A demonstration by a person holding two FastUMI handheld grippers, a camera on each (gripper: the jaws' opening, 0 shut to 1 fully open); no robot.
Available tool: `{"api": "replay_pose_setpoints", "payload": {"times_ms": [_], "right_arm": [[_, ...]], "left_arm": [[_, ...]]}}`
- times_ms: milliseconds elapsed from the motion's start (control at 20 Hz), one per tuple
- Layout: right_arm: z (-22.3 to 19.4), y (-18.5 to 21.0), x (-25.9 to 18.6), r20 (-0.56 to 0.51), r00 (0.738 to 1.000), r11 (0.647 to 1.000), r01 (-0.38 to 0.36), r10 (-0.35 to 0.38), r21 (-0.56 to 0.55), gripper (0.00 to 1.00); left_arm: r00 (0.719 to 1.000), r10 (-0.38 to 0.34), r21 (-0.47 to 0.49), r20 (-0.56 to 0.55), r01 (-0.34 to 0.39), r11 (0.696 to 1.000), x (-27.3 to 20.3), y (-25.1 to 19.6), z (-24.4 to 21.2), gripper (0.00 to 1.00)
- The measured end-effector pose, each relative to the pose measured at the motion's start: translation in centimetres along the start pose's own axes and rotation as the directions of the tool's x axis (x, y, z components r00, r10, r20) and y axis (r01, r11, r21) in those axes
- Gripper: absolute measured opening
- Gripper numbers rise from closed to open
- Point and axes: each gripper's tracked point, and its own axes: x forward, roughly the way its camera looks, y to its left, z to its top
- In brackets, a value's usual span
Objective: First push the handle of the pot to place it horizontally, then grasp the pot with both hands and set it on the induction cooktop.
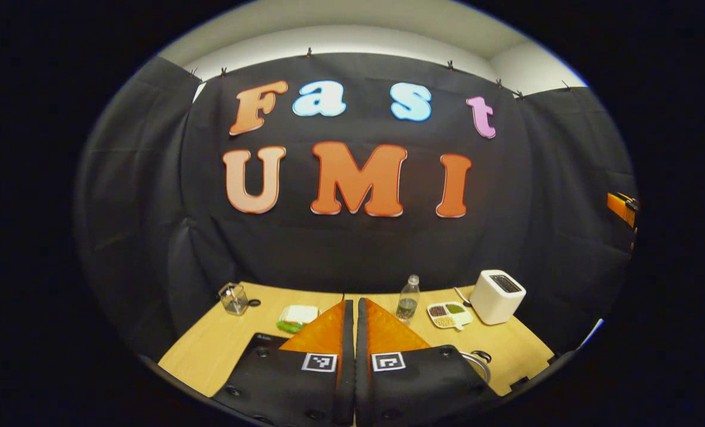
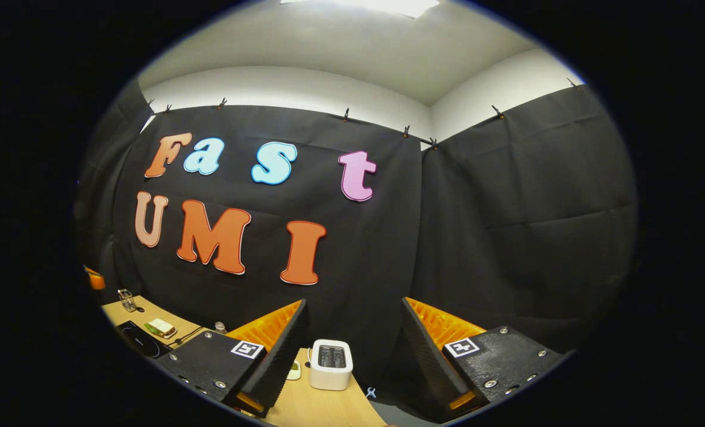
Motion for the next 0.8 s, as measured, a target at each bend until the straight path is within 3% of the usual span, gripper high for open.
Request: {"api": "replay_pose_setpoints", "payload": {"times_ms": [150, 300, 550, 800], "right_arm": [[-1.4, -0.6, 0.1, -0.019, 1.000, 1.000, -0.013, 0.012, -0.020, 0.95], [-2.3, -0.7, 0.3, -0.033, 0.999, 0.999, -0.044, 0.044, -0.025, 0.97], [-4.3, -2.8, 0.0, -0.073, 0.997, 0.999, -0.037, 0.036, -0.001, 0.95], [-5.9, -5.7, -1.5, -0.117, 0.992, 0.999, 0.050, -0.050, -0.001, 0.95]], "left_arm": [[0.986, 0.003, -0.018, -0.166, -0.006, 1.000, -0.2, -1.2, -5.7, 0.07], [0.940, -0.005, -0.065, -0.341, -0.018, 0.998, -0.9, -2.2, -11.1, 0.07], [0.819, 0.001, -0.057, -0.573, -0.040, 0.998, -2.6, -3.0, -19.8, 0.08], [0.664, -0.001, -0.073, -0.748, -0.080, 0.994, -4.0, -2.5, -26.3, 0.08]]}}
